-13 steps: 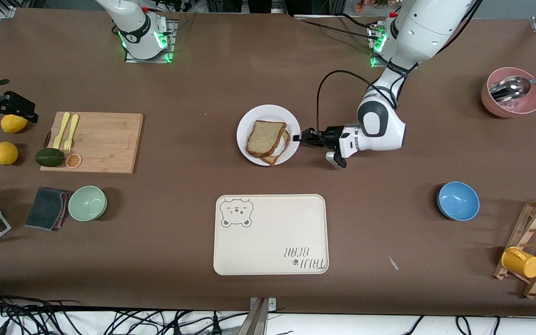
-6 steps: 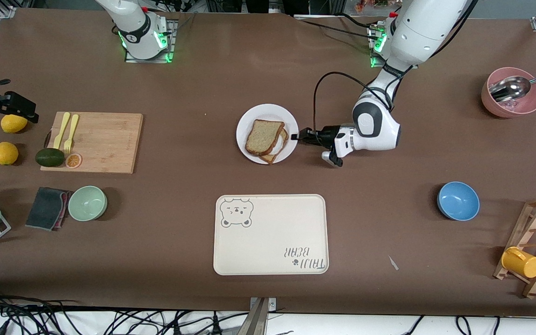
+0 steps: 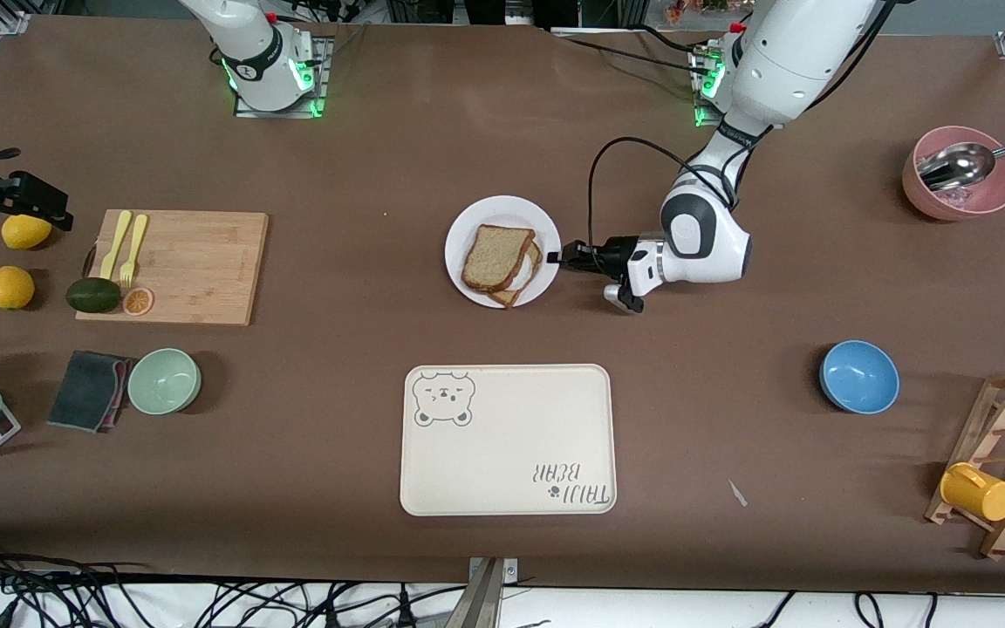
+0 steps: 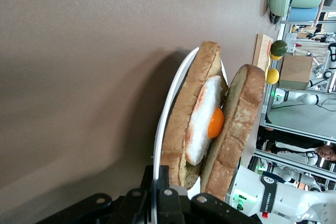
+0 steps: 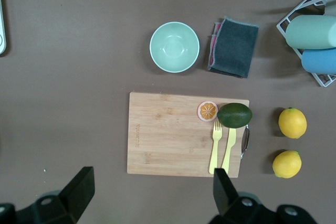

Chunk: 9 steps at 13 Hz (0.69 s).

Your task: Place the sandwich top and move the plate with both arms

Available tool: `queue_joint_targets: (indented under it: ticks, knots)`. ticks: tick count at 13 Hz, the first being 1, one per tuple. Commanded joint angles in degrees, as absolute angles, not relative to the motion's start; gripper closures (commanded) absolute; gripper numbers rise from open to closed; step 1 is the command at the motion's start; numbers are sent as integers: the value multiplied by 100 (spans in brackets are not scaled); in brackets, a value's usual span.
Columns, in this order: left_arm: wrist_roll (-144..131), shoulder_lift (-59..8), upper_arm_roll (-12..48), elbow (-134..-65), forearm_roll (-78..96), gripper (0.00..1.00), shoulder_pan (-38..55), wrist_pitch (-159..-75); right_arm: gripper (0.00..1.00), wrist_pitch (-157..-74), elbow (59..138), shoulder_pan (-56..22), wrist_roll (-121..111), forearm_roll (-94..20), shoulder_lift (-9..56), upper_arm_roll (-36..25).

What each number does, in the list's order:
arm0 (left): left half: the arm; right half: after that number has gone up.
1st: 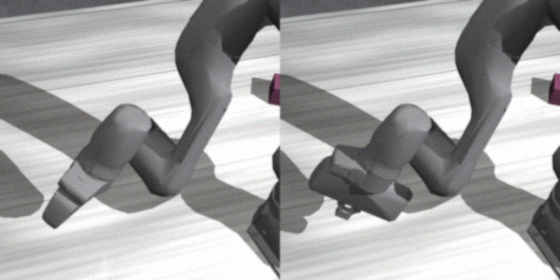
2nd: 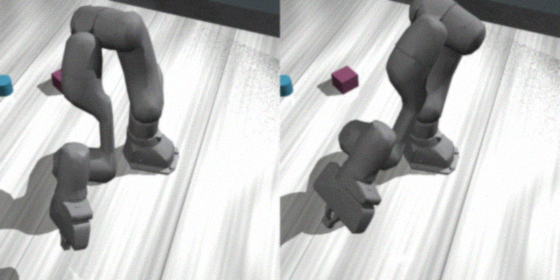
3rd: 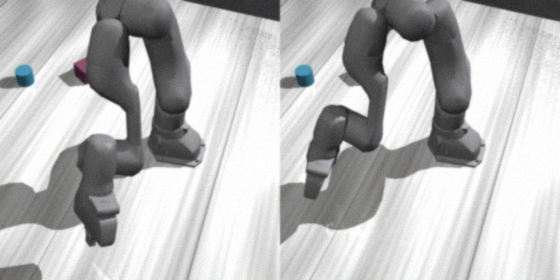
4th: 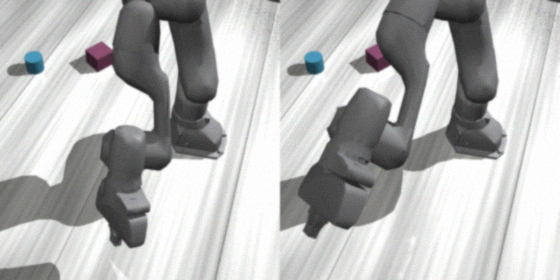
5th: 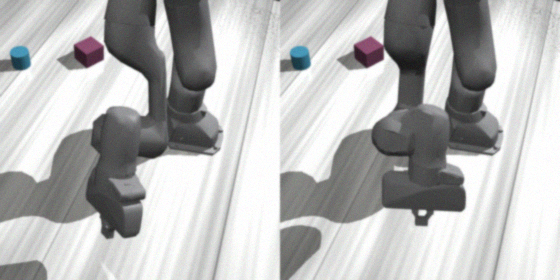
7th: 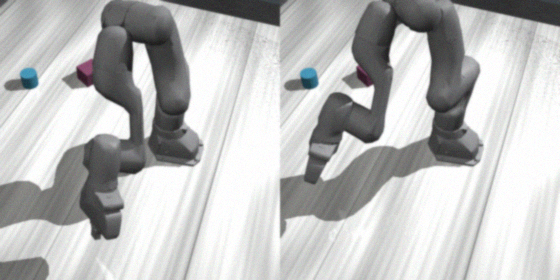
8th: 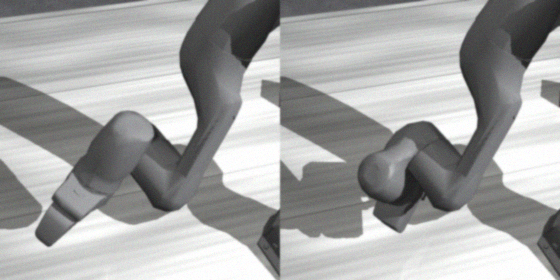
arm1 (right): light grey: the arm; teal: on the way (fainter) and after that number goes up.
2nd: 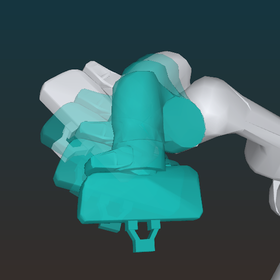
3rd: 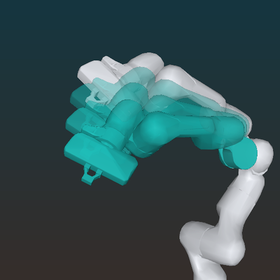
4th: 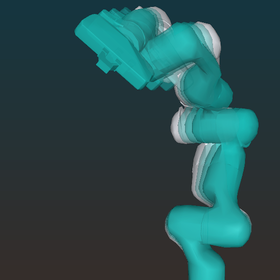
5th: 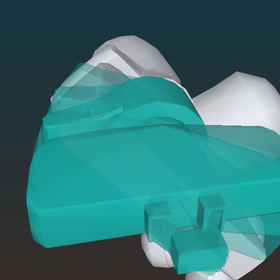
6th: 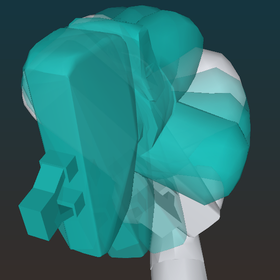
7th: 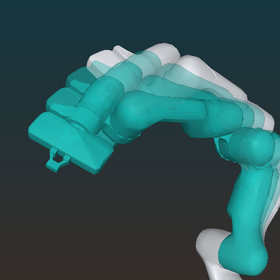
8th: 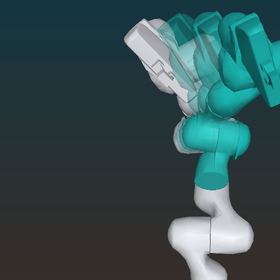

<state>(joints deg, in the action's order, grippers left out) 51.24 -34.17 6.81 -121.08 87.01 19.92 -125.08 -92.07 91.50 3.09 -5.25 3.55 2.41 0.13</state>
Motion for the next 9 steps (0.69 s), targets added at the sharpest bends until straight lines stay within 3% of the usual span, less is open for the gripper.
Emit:
queue_joint_targets:
  ticks: [1,7,9]
  knots:
    - [5238,-3428,659,-12050,8842,100,2048,-12489,0,-9167,9237,378,-545,352,132,70]
    - [5229,-3428,659,-12050,8842,95,2057,-12489,0,-9176,9237,369,-554,352,132,79]
    - [5229,-3428,659,-12050,8842,79,2057,-12489,0,-9176,9237,369,-554,352,132,88]
